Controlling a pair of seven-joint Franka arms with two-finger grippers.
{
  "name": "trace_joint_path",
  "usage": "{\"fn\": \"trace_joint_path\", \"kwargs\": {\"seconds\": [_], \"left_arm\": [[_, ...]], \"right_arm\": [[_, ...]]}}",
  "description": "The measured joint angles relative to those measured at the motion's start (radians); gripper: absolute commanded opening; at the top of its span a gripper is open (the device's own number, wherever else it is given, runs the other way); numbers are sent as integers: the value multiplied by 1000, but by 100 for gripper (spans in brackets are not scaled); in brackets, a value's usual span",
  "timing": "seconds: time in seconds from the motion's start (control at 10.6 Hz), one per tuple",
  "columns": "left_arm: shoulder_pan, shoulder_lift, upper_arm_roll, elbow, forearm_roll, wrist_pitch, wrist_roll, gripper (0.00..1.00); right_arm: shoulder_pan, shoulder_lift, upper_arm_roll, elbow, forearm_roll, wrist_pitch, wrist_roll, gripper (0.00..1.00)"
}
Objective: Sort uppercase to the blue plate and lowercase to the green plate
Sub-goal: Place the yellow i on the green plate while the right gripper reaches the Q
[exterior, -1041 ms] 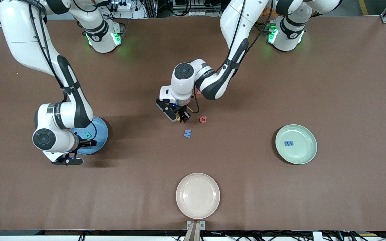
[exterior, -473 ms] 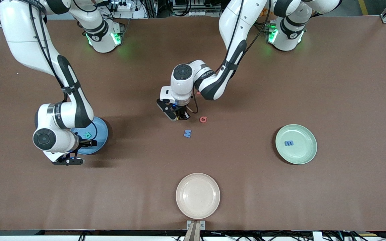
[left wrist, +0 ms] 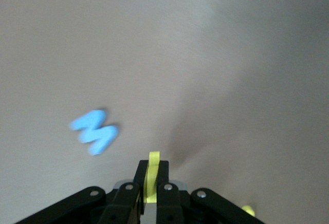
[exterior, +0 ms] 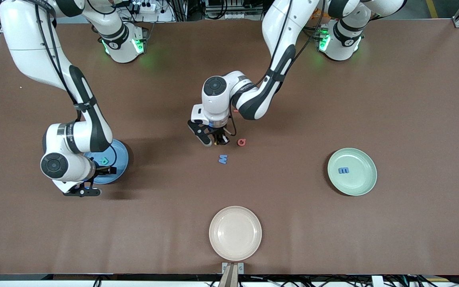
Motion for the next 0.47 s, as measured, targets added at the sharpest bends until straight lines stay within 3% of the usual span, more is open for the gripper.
{"fn": "trace_joint_path", "kwargs": {"seconds": [0.19, 0.47], "left_arm": [[12, -95, 89, 11, -64, -168, -10, 0], [54, -203, 321, 3, -188, -417, -2, 0]], "right_arm": [[28, -16, 4, 14, 0, -42, 9, 100], [113, -86, 7, 43, 1, -85, 51, 100]]}}
